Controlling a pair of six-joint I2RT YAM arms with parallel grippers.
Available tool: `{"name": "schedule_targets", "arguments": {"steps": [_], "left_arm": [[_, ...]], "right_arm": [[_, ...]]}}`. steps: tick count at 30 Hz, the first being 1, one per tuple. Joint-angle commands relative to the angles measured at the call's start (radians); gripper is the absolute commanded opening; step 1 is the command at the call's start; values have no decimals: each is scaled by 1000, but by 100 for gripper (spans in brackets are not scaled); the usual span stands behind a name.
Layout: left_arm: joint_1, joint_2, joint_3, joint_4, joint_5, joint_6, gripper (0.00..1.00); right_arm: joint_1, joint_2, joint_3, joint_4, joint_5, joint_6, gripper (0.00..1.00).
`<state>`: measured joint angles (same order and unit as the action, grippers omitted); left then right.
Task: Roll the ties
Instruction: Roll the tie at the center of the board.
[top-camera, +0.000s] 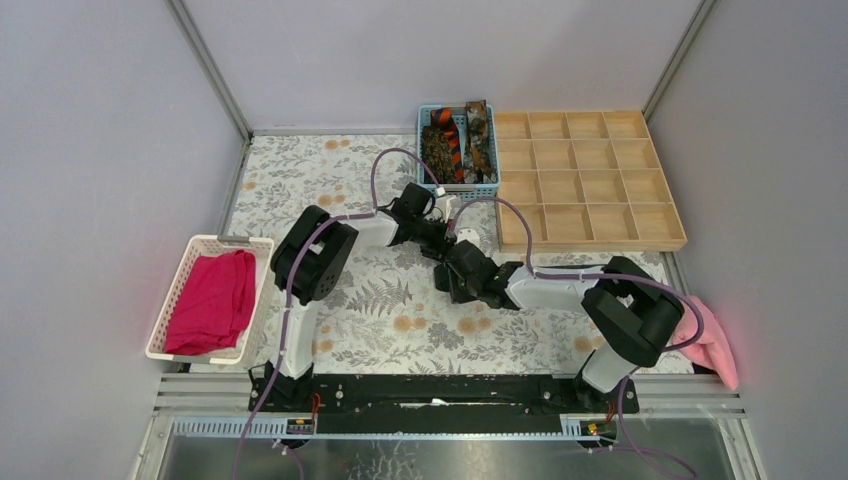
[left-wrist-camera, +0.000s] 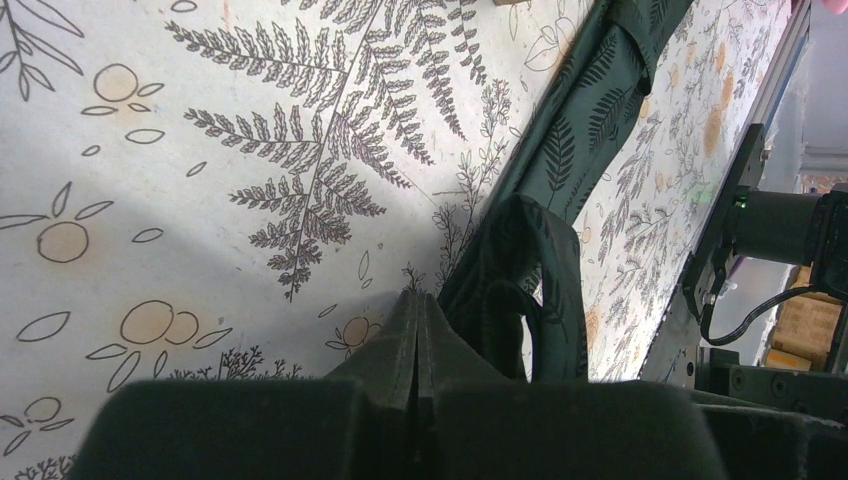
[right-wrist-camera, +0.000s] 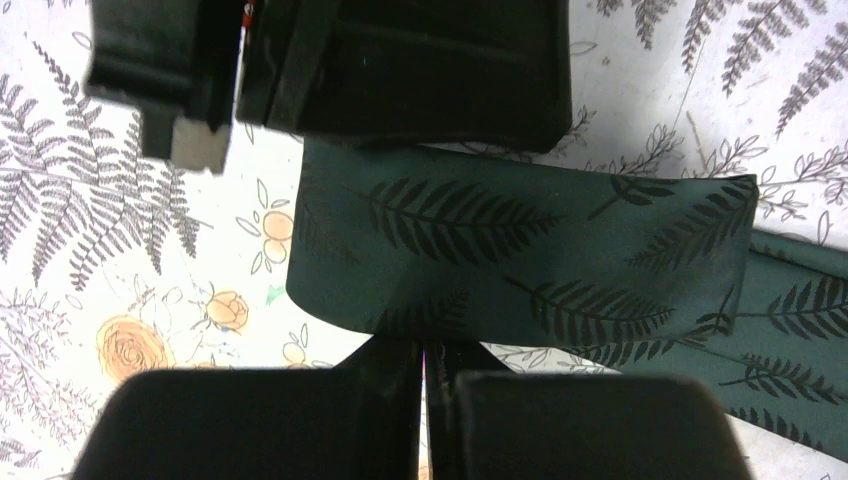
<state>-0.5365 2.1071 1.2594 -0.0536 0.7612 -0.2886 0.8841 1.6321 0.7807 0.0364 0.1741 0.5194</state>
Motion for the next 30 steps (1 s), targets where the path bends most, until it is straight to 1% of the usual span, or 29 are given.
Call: {"name": "schedule_targets", "arguments": {"steps": [1,6,10,14,18,22,26,30], "left_arm": [[6,-11,-22,-49,-30,40,0],[7,-11,-32,-51,-25,43,0],[11,-10,-38,-51,-26,48,0],[23,-1,-31,-65,-27,55,0],[41,-5,-19,-59,-42,41,0],[54,-20,24,-68,-91,37,0],[58,-25,117,-116,-160,40,8],[72,-53,196,-130,-232,17,12]], "right_arm": [[7,42,59,-12,80,-43,0],[7,70,105,-18,79,-54,0],[8,63,101,-9,29,-50,0],[22,4,82,-30,30,-44,0],[35,-91,57,-107,58,-36,0],[39,-183,33,-159,103,-38,11],[41,-259,36,-226,155,-45,18],[41,-311,53,-273,217,-63,23]]}}
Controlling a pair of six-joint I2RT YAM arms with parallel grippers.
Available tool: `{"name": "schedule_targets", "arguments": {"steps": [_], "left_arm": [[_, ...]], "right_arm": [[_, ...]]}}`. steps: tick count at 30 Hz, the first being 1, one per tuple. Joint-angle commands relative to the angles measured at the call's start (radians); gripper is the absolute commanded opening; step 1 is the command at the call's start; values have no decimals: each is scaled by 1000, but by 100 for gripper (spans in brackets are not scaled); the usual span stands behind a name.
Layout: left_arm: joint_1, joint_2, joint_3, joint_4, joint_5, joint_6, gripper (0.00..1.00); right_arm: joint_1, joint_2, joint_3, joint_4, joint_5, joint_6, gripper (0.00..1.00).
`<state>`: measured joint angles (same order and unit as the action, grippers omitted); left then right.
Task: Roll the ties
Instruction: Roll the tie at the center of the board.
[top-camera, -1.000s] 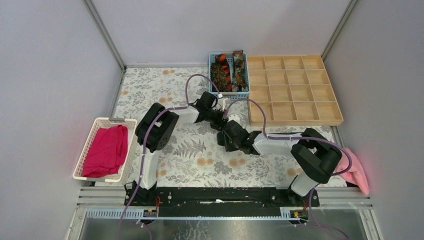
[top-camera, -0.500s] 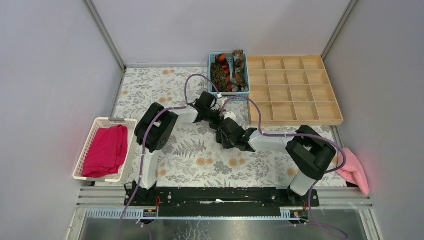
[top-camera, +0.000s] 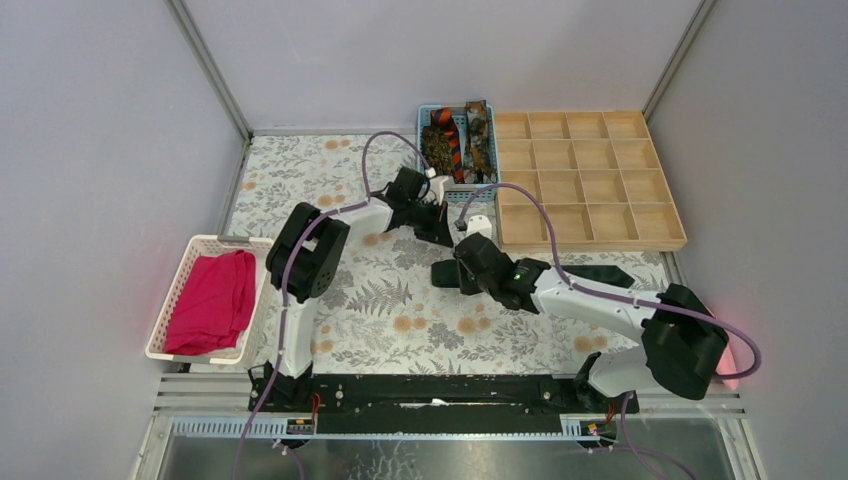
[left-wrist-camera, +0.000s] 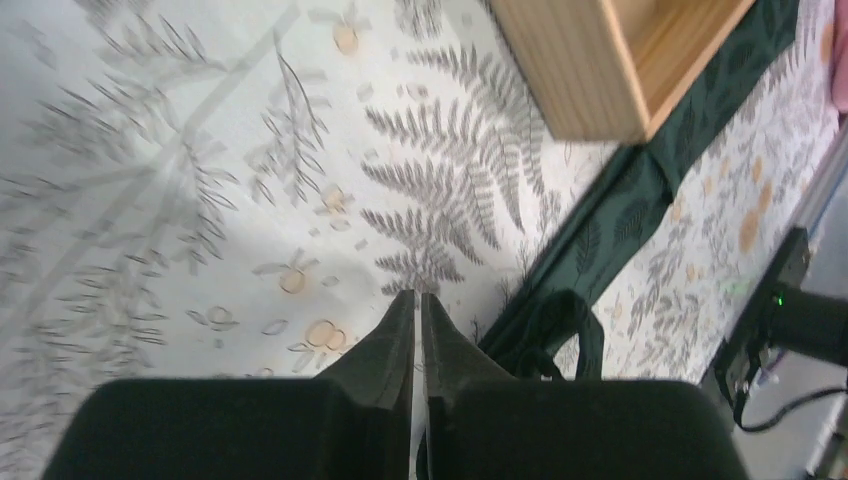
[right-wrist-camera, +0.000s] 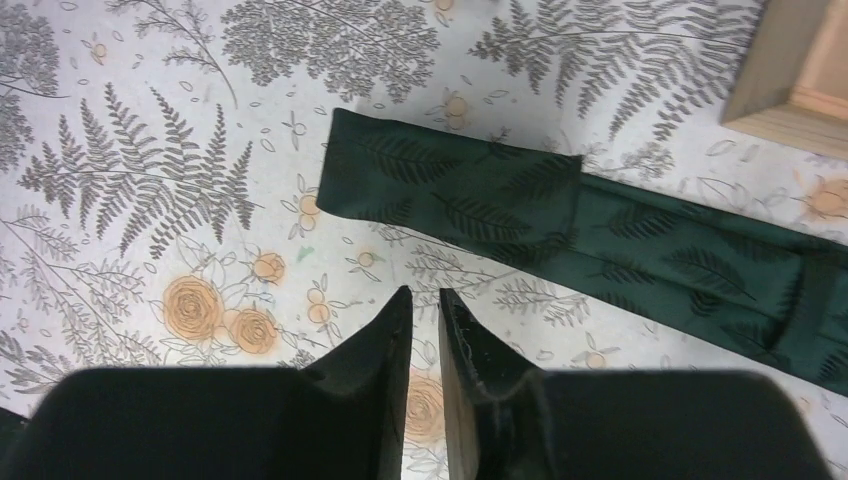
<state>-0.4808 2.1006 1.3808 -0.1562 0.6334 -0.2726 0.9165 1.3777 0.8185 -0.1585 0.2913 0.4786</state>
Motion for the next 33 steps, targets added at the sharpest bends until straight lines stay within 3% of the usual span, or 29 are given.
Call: {"name": "schedule_targets", "arguments": {"steps": [1,6,11,14,20,27,33], "left_arm": [[22,-68,83,-20,-130,-20,12],[33,-258,-4,55,-341,-137,6],[30,-580,-265,107,-619,-290,0],[28,-777,-430,127,-696,-360,0],[28,-1102,-628,96,-816,-406,0],[30,-1167,-634,17,-851,-380,0],[30,-1148,-645,35,-835,-362,0]], "right_arm": [[9,-67,26,-90,111,-28,24],[13,-82,99,-146,171,-55,34],[48,-8,210,-204,202,-82,49],[84,74,282,-237,253,-90,57],[188,321,495,-404,414,-38,59],[205,577,707,-574,466,34,60],[205,637,736,-600,479,51,64]]}}
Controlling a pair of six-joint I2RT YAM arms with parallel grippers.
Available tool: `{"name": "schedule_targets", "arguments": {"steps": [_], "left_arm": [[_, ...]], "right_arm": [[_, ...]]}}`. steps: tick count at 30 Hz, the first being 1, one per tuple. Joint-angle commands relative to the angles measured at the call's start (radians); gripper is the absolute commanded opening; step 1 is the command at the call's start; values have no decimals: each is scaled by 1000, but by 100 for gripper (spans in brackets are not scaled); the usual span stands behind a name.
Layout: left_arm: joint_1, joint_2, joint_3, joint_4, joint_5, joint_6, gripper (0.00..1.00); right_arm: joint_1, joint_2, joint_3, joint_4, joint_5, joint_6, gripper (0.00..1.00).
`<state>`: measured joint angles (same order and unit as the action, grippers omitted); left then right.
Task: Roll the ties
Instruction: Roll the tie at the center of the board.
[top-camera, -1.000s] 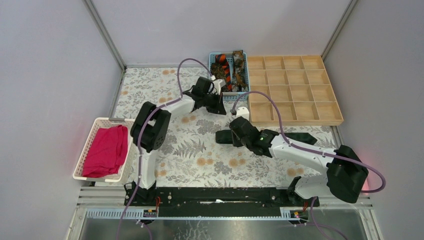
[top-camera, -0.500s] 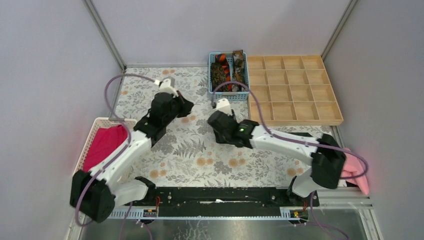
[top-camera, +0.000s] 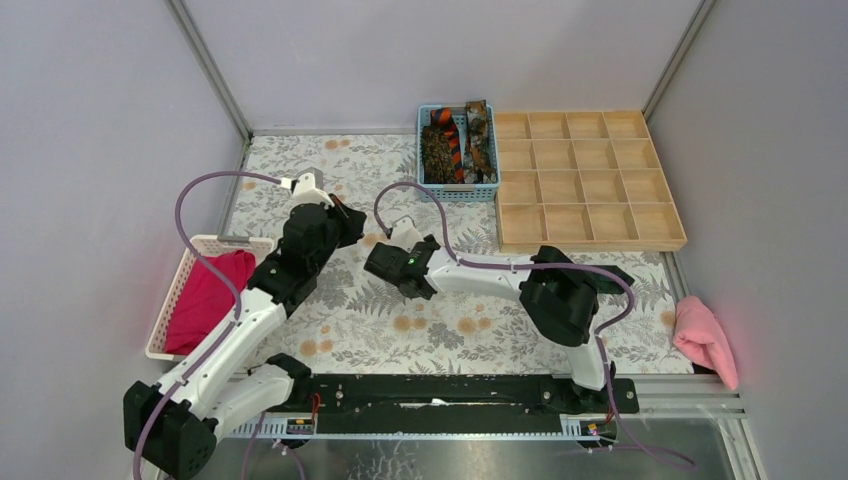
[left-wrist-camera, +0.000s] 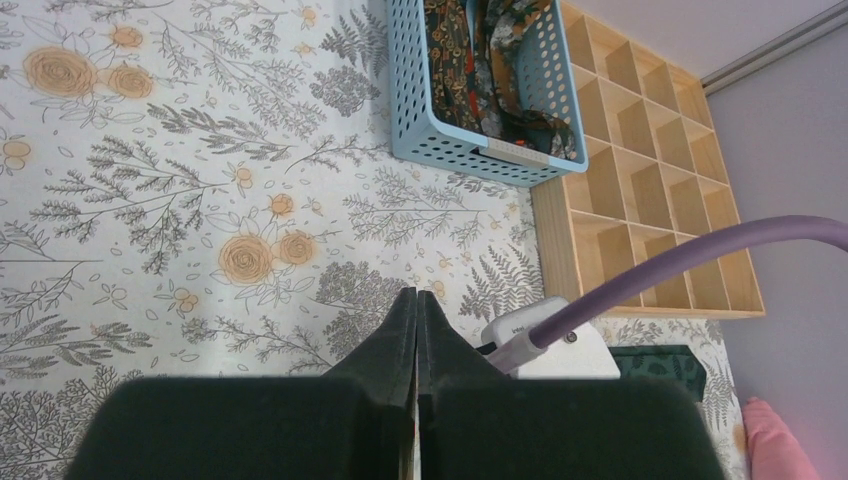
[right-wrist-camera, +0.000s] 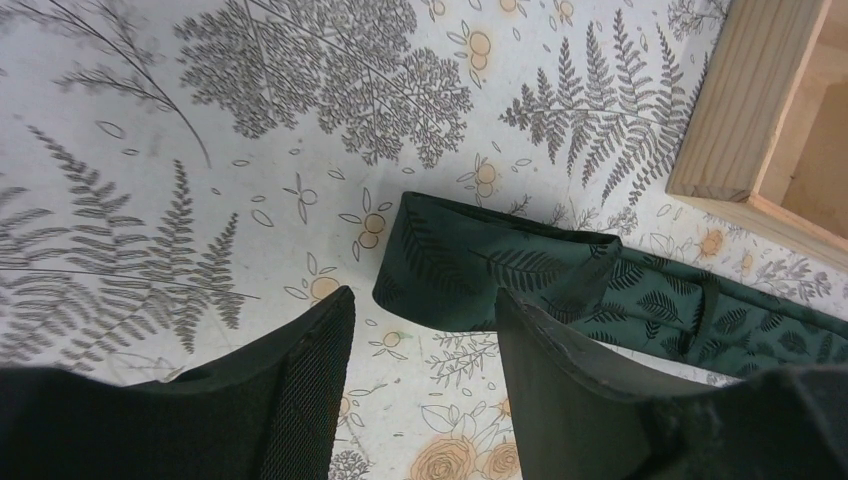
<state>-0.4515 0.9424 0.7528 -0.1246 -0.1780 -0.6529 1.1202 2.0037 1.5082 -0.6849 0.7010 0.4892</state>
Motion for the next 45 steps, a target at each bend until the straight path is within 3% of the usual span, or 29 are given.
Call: {"name": "schedule_targets", "arguments": {"steps": [1,6,24,34,40,45], "left_arm": [[0,13,-16,3,-24,21,0],[0,28,-8,-1,-22,37,0],[2,67,-10,16,-31,55,0],[2,92,-10,37,-12,62,0],[2,87,-15,40,-11,68,0],[2,67,-21,30,-29,72,0]], "right_arm": [[0,18,47,-75,68,40,65],[-6,53,46,-67,57,40,71],[-110,109,-30,23,-149,54,69],[-180,122,-79,71,-276,69,43],[-184,114,-85,89,-289,72,33],[-179,18,-140,206,-416,90,29]]}}
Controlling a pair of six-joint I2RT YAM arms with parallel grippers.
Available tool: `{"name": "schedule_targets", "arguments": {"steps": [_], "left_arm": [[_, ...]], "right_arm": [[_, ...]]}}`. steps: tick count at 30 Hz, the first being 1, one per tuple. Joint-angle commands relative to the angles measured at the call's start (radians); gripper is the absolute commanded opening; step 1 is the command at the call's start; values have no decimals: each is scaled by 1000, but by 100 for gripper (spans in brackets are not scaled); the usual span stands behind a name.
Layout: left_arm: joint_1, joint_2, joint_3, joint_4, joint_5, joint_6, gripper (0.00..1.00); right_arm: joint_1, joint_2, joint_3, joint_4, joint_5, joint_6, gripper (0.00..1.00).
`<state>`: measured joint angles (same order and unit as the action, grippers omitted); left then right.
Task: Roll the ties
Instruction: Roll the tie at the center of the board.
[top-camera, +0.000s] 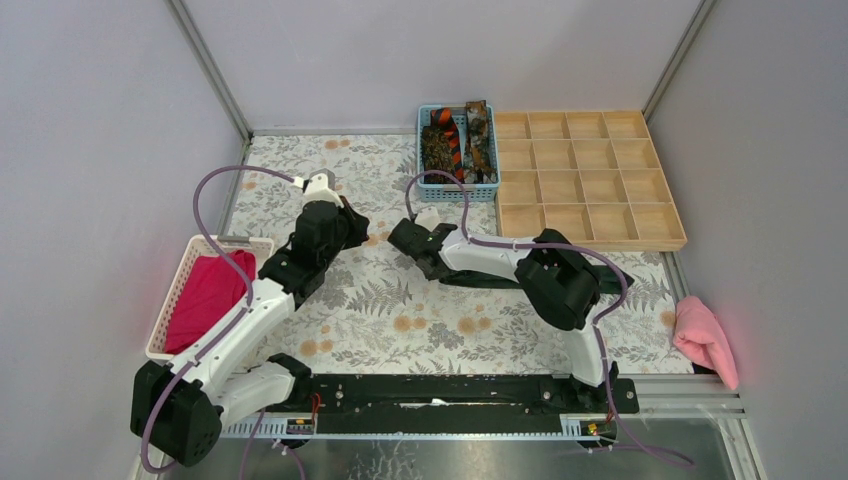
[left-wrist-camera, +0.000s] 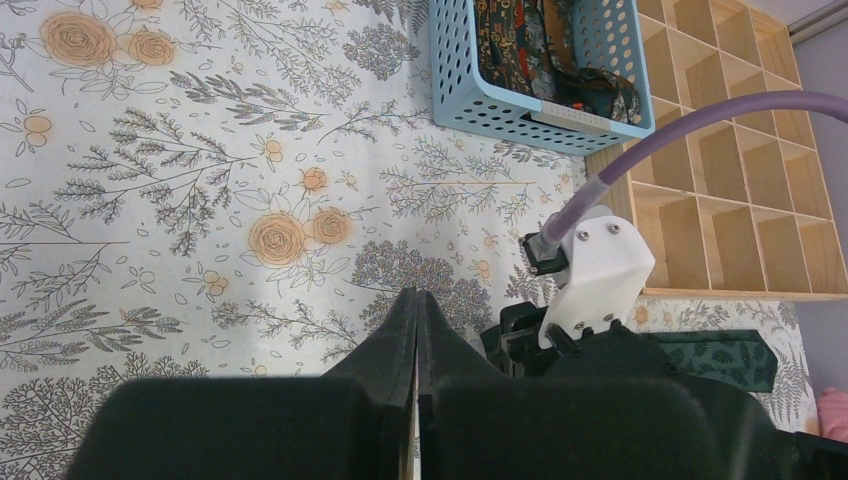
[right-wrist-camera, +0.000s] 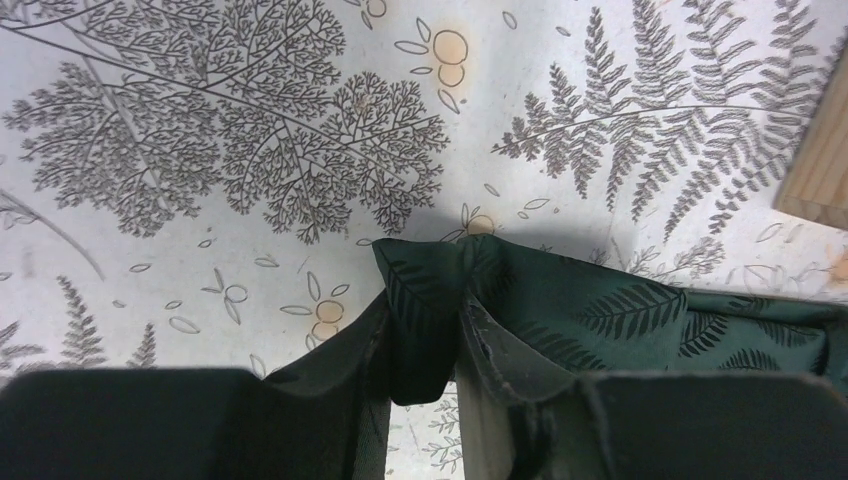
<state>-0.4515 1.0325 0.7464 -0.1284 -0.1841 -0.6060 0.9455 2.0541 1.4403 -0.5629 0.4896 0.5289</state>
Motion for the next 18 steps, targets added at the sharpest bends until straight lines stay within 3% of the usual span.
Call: {"name": "schedule_targets", "arguments": {"steps": [1,18], "left_arm": [[2,-29,-15,30,-25,25,0],[2,-74,-79,50,-16,1,0]], "right_arm": [[-3,-54,-89,108,-225,58,29],[13,-299,-382,694,-693,271,28]]}}
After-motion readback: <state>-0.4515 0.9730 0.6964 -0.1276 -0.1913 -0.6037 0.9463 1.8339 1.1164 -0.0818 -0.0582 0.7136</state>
